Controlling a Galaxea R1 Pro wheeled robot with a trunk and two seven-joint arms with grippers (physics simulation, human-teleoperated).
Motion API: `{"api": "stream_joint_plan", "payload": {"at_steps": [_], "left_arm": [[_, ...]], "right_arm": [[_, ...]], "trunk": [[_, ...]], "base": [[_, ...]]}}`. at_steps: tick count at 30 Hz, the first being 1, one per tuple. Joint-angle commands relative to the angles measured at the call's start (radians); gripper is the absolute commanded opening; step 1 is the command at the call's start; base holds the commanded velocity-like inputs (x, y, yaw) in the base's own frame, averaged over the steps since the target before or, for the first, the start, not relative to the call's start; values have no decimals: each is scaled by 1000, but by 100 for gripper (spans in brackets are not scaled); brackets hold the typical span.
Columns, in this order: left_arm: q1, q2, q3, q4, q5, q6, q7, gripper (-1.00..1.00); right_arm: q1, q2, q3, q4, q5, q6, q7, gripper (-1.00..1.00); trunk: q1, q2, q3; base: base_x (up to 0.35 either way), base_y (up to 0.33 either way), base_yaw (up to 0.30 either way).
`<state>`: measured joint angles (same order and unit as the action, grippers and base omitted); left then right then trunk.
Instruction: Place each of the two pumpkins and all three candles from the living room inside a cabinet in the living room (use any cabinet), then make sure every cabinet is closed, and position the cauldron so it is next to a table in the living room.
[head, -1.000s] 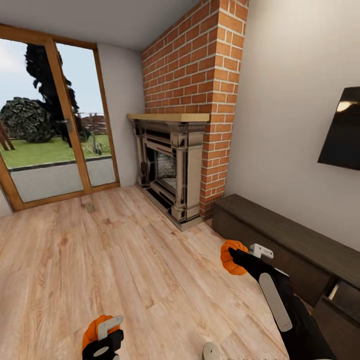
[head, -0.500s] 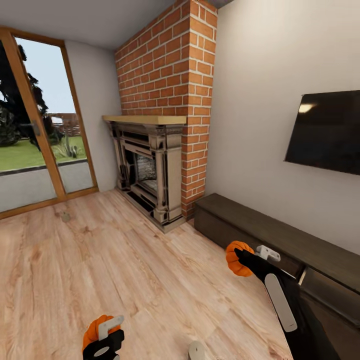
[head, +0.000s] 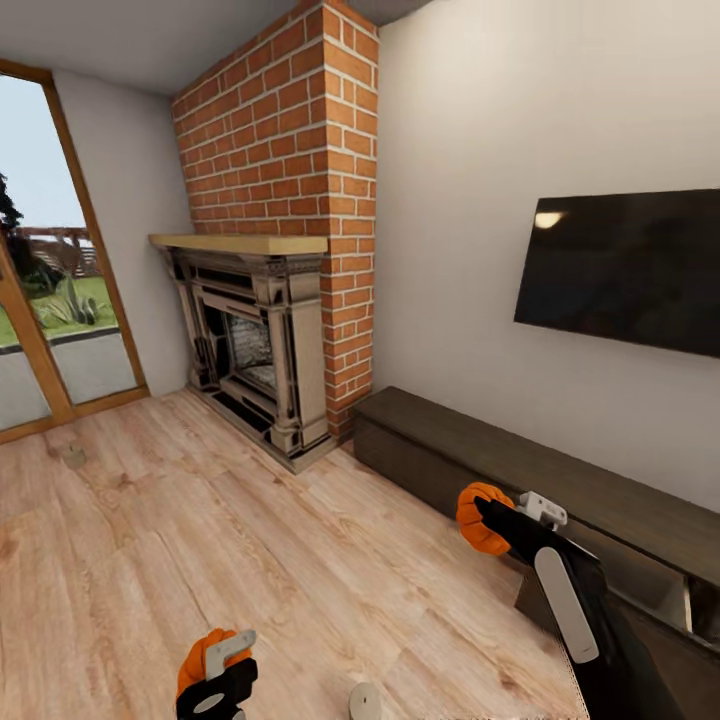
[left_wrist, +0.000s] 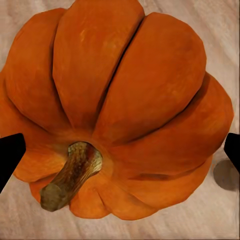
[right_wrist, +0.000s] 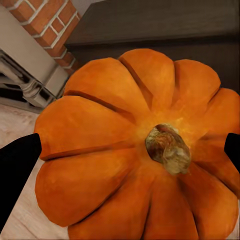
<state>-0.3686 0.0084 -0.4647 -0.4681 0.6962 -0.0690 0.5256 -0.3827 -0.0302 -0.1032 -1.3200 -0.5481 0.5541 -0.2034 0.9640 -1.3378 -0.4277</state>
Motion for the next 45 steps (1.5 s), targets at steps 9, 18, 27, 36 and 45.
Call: {"api": "stream_joint_plan", "payload": {"at_steps": [9, 18, 27, 36, 45], "left_arm": [[-1, 1, -9, -1, 5, -8, -10, -100], [-1, 1, -9, 1, 6, -9, -9, -100], [-1, 1, -9, 2, 6, -8, -8, -100], [-1, 1, -8, 13, 6, -9, -7, -100], [-1, 1, -8, 14, 6, -9, -7, -100]], "right_arm": [[-1, 0, -3, -2, -12, 3, -8, -100], [-1, 0, -22, -2, -12, 3, -8, -100], [-1, 0, -35, -2, -12, 3, -8, -100], [-1, 0, -44, -2, -12, 3, -7, -100], [-1, 0, -45, -2, -12, 3, -7, -100]], "trunk": [[-12, 21, 8], [-12, 21, 8], [-12, 21, 8], [-12, 21, 8], [-12, 21, 8]], "base": [[0, 0, -271], [0, -130, -271], [-14, -330, -271], [-40, -314, -271], [-1, -150, -271]]}}
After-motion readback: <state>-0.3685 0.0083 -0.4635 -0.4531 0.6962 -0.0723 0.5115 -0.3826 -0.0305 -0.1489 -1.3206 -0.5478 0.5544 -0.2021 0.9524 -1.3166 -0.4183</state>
